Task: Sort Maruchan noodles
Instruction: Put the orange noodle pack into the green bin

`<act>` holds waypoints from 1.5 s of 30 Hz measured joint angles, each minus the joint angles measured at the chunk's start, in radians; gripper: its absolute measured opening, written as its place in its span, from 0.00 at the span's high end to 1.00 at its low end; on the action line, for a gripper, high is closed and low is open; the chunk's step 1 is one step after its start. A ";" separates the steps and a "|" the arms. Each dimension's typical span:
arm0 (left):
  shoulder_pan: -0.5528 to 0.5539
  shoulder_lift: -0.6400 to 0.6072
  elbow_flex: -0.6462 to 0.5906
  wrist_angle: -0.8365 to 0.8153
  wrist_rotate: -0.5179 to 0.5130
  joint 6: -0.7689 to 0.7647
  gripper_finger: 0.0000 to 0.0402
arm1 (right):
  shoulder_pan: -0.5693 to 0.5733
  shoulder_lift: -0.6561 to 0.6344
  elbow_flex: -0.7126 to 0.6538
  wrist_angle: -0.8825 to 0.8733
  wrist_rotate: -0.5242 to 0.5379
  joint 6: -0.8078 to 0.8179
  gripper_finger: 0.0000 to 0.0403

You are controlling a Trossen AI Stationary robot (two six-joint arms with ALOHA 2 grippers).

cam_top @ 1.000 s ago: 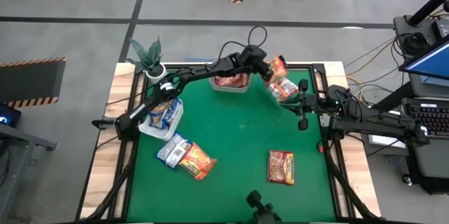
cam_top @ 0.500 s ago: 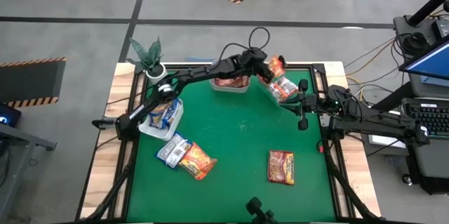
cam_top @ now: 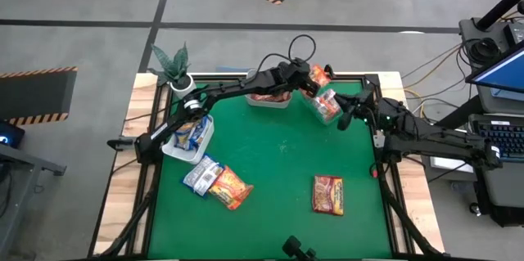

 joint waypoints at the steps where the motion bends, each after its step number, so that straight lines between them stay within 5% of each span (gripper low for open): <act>1: -0.002 0.000 0.000 0.004 0.002 -0.001 1.00 | -0.007 0.016 0.003 -0.001 -0.002 0.015 0.92; 19: -0.019 0.002 0.033 -0.017 0.090 -0.027 1.00 | -0.229 0.423 0.052 0.050 -0.008 0.325 0.97; 32: 0.028 -0.002 0.058 -0.088 0.125 -0.011 1.00 | -0.423 0.720 0.175 0.234 -0.262 0.326 0.98; 40: 0.035 -0.002 0.058 -0.142 0.155 0.047 1.00 | -0.427 0.762 0.170 0.235 -0.317 0.360 0.98; 45: 0.028 -0.002 0.058 -0.124 0.339 0.056 1.00 | -0.425 0.688 0.155 0.186 -0.358 0.381 0.98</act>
